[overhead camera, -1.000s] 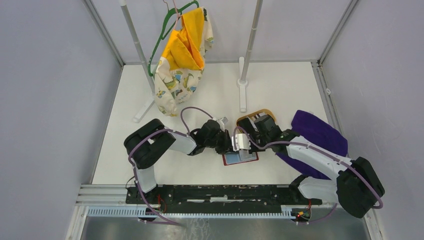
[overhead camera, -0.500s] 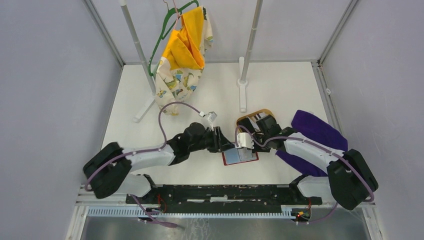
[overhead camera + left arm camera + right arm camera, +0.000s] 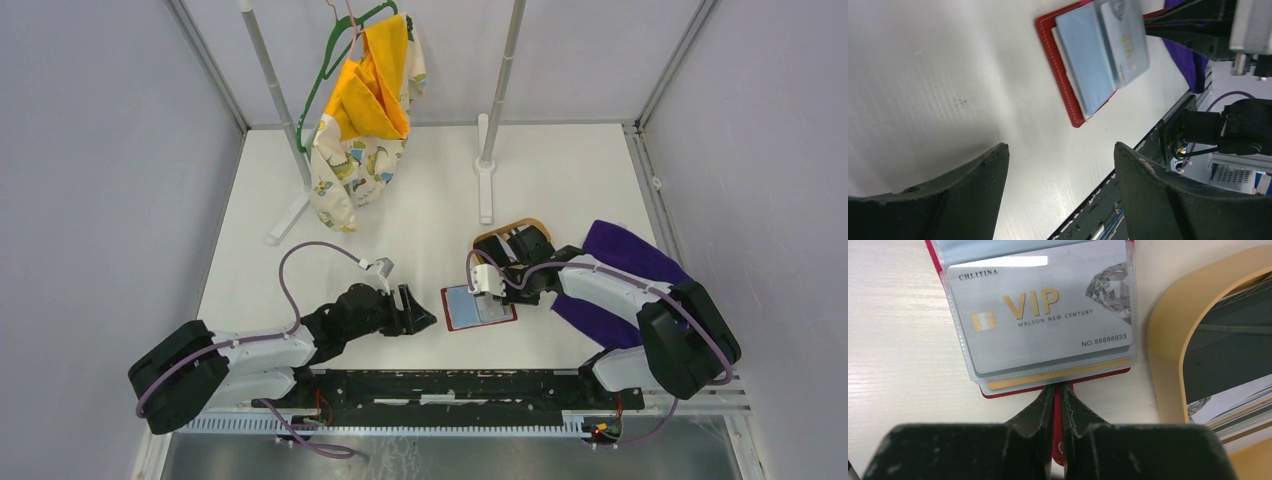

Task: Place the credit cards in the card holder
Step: Insert the credit card into the card holder.

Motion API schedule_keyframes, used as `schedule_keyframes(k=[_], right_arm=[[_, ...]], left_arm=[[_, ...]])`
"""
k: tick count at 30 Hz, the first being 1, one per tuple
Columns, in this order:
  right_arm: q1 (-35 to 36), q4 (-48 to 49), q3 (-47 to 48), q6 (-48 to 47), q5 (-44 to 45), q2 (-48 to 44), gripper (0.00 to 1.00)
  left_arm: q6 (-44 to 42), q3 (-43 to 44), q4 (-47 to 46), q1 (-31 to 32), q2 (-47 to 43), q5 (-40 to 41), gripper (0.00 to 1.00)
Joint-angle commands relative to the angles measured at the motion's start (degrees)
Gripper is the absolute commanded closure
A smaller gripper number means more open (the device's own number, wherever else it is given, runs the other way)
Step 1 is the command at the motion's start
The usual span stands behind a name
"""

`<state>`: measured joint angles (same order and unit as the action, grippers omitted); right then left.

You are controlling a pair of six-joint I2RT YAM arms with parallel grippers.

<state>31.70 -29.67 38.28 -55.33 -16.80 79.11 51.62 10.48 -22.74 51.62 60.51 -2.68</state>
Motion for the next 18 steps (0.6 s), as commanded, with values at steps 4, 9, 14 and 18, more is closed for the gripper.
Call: schedule_keyframes(k=[4, 9, 14, 18], right_arm=[[0.49, -0.78, -0.76, 0.05, -4.89, 3.53, 0.86], [0.73, -0.93, -0.74, 0.22, -5.16, 3.6, 0.87], [1.09, -1.09, -0.74, 0.2, -5.4, 3.94, 0.87], [1.66, -1.02, -0.67, 0.26, -5.44, 4.47, 0.87]], left_arm=[[6.94, 1.31, -10.1, 0.02, 9.49, -2.55, 0.18], [9.89, 2.5, -18.52, 0.06, 19.99, -4.68, 0.2], [11.29, 6.07, -19.48, 0.06, 28.66, -5.25, 0.2], [11.62, 7.62, -24.29, 0.05, 34.0, -6.94, 0.21]])
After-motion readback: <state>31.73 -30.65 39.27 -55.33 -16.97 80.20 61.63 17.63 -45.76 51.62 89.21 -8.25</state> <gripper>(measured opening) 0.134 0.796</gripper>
